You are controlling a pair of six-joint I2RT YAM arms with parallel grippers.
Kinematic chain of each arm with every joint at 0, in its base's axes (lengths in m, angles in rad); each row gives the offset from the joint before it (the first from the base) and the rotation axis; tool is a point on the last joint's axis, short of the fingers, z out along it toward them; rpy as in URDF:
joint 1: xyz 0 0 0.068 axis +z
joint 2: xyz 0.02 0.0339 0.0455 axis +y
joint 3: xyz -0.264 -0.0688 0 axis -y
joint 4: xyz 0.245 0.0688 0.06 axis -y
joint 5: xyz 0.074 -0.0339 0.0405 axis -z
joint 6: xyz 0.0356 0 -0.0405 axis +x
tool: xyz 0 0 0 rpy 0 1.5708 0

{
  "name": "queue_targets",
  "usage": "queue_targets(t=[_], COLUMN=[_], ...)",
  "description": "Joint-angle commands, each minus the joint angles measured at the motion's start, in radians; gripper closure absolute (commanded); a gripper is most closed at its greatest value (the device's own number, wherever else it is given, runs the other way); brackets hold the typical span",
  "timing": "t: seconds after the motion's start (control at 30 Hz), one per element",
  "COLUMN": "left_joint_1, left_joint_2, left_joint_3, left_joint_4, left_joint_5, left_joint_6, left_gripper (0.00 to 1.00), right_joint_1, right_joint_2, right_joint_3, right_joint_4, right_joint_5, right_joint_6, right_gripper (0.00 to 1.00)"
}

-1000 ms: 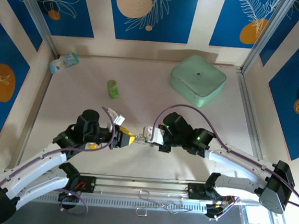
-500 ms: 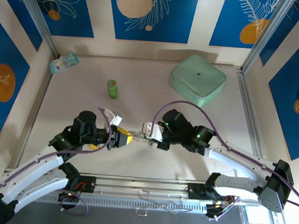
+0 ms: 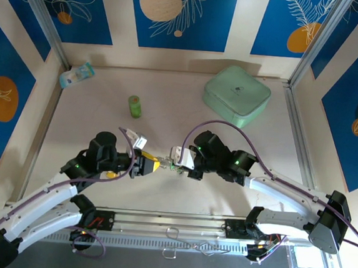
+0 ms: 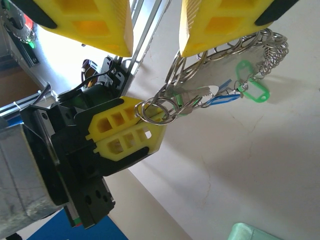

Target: Put the keys on the keyring

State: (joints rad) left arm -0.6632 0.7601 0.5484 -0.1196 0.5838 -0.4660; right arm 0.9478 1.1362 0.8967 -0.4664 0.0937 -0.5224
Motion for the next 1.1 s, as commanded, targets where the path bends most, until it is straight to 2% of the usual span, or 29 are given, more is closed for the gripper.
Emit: queue_targets(t=[0.0, 0.47, 0.87, 1.07], left_joint_1=[-0.006, -0.004, -0.003, -0.003], left_joint_2=[0.009, 0.028, 0.039, 0.038], left_joint_3=[0.016, 0.028, 0.028, 0.042], left_joint_4=[0.008, 0.017, 0.019, -0.01], left_joint_5=[-0.008, -0.021, -0.02, -0.035], left_joint_6=[0.003, 0.005, 0.01, 0.04], left_gripper=[0.69, 0.65, 0.75, 0.89], right_joint_1=[0.001, 0.015, 0.04, 0.04], right_joint_2=[-0.014, 0.003, 0.051, 0.055], right_joint_3=[0.032, 0.039, 0.067, 0.067], right_joint_4=[0.018, 0.044, 0.057, 0.055], right_joint_5=[-0.037, -0.055, -0.049, -0.042], right_joint_6=[0.019, 0.029, 0.036, 0.037], right_gripper=[1.0, 1.0, 1.0, 1.0])
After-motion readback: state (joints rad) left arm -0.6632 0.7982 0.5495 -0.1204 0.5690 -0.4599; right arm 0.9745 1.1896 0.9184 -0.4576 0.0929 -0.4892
